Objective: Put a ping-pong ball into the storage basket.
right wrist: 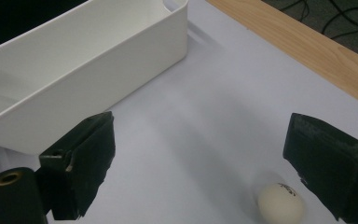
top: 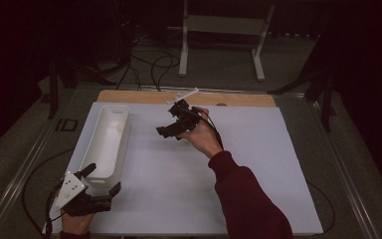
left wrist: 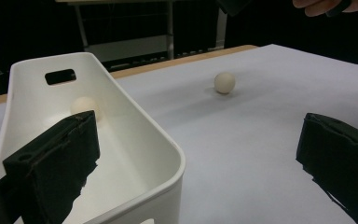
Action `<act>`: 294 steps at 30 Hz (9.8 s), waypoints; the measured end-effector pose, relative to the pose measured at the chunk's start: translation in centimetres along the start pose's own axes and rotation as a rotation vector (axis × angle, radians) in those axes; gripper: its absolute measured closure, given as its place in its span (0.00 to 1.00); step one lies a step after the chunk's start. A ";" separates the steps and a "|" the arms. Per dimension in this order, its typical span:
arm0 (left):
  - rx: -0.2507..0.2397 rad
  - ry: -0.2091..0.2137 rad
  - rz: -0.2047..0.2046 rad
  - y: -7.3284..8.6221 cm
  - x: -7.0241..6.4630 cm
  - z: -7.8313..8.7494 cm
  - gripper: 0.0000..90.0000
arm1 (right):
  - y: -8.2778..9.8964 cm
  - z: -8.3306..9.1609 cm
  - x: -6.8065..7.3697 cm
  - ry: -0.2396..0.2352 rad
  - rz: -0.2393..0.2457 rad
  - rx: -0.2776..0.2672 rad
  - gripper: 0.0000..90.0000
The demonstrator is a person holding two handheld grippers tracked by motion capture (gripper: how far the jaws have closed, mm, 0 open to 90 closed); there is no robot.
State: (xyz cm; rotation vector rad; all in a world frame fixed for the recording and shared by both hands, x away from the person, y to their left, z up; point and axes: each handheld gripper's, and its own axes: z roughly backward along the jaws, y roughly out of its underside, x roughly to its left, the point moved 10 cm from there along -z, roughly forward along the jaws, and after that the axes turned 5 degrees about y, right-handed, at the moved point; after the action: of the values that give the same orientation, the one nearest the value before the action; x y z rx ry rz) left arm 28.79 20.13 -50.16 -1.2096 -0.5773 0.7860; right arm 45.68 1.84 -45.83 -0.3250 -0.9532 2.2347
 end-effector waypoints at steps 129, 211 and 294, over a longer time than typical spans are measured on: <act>-0.006 -0.008 0.004 0.0 0.2 0.2 0.00 | 7.4 -4.0 -6.1 0.093 -0.130 0.141 0.11; -0.009 -0.012 0.009 0.0 0.3 0.4 0.00 | 8.1 -7.4 -6.6 0.141 -0.146 0.203 0.56; -0.010 -0.011 0.009 0.0 0.1 0.3 0.00 | 6.9 -3.1 -4.3 0.126 -0.041 0.182 0.56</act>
State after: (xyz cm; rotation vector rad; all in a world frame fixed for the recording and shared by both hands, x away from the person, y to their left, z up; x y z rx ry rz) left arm 28.64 20.43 -50.03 -1.2187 -0.5862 0.7985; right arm 46.90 -2.80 -53.07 -0.3558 -0.6796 2.2159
